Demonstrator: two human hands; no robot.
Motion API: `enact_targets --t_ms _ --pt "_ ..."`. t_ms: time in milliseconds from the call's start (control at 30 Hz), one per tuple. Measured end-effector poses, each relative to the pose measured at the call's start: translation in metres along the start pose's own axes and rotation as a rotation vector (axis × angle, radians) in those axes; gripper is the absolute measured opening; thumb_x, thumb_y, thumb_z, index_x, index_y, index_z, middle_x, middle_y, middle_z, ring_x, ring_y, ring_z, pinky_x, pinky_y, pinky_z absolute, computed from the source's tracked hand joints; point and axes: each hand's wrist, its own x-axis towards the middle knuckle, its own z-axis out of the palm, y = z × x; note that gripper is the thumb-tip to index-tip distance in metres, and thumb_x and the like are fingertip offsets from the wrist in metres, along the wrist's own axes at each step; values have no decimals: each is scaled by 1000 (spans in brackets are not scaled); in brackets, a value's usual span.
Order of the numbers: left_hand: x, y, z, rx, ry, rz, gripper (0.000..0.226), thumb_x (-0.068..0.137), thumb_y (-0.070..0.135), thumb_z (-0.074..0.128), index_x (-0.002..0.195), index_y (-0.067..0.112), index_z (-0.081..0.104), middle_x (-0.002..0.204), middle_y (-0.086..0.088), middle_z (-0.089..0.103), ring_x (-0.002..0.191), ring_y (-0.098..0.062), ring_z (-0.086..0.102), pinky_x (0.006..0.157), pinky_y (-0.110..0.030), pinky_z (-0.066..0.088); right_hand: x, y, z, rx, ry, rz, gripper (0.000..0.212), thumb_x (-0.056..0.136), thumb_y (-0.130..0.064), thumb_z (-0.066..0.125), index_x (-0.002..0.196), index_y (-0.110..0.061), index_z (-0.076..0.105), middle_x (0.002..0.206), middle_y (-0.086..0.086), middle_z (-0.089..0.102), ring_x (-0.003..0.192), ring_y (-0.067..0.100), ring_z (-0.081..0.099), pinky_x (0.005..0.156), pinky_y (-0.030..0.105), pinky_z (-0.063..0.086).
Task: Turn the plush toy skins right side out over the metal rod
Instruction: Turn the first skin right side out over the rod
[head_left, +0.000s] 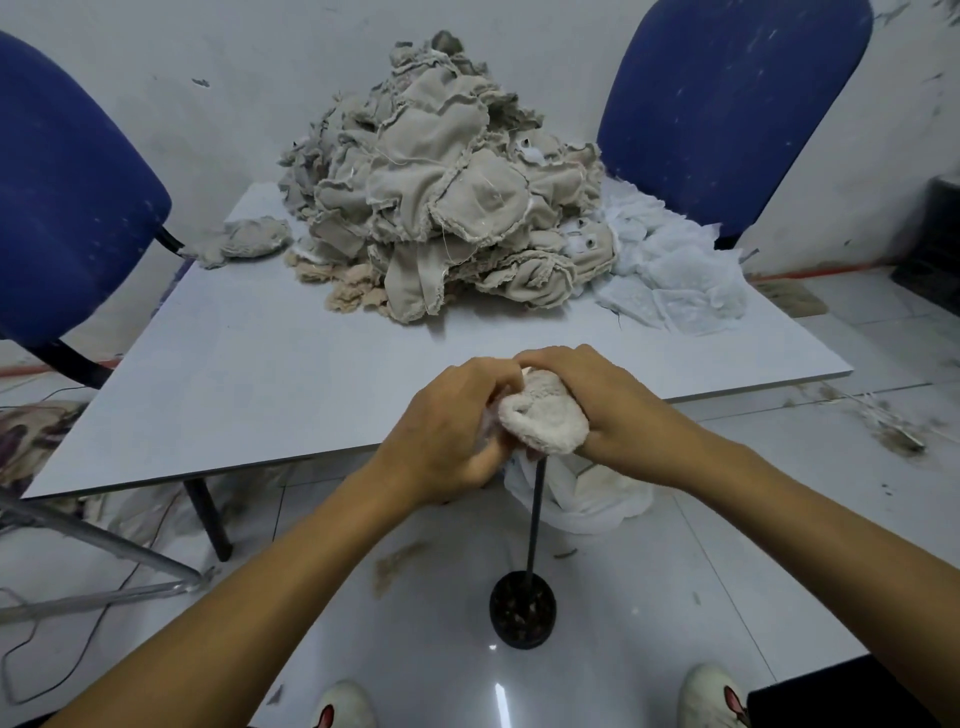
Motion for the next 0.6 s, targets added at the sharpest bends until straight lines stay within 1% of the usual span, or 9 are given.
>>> enact_targets --t_ms 100,167,267,333,400,467,500,533,600 --pt "-1 0 -1 154 -32 126 26 76 0 66 99 7 57 83 -12 59 71 -26 48 60 -39 41 -3 9 -16 25 -22 54 78 78 -20 82 139 -42 38 117 -4 62 87 -3 57 77 13 45" --pt "-5 -2 -1 198 -53 167 11 81 0 56 89 -1 63 78 -14 58 67 -29 48 55 -40 41 -4 11 -25 170 56 88 80 74 -12 85 134 -47 44 110 -10 69 83 -4 64 73 9 46" --pt "-12 -2 2 164 -134 121 20 82 3 46 87 -4 64 79 -14 56 68 -28 48 53 -42 44 -4 10 -27 324 140 48 71 74 -2 83 131 -33 53 105 -12 74 100 8 69 82 16 52" --pt "-10 0 0 128 -164 98 26 80 4 44 90 -5 66 86 -15 59 76 -29 53 60 -41 47 -4 8 -27 349 166 38 63 74 3 80 126 -24 58 106 -8 74 103 10 69 84 20 53" --pt "-2 5 -2 54 -68 21 30 79 11 43 86 -3 69 91 -14 61 83 -30 56 69 -37 47 -5 9 -28 332 219 33 51 73 3 81 117 -17 63 106 -7 73 105 9 68 86 26 54" --pt "9 12 -6 -83 138 -142 32 84 23 44 80 1 66 94 -8 59 87 -23 56 75 -26 45 -4 12 -31 331 275 34 41 73 -7 85 109 -14 66 104 -5 71 102 12 67 88 36 55" --pt "14 16 -7 -148 189 -201 32 87 30 46 85 4 63 96 -5 56 88 -19 56 75 -21 44 -3 13 -32 336 295 39 40 73 -13 86 107 -13 66 103 -3 70 99 15 67 88 41 55" --pt "19 20 -7 -187 160 -245 32 90 38 49 95 9 61 99 -1 55 90 -15 55 75 -18 44 -2 12 -32 338 304 39 39 72 -16 86 106 -13 66 103 -3 69 97 17 67 87 44 54" --pt "23 27 -4 -134 -47 -295 44 93 50 57 124 19 52 113 4 51 98 -8 52 80 -18 45 -1 10 -30 324 294 23 39 73 -16 86 105 -15 65 102 -4 68 96 18 68 86 45 55"
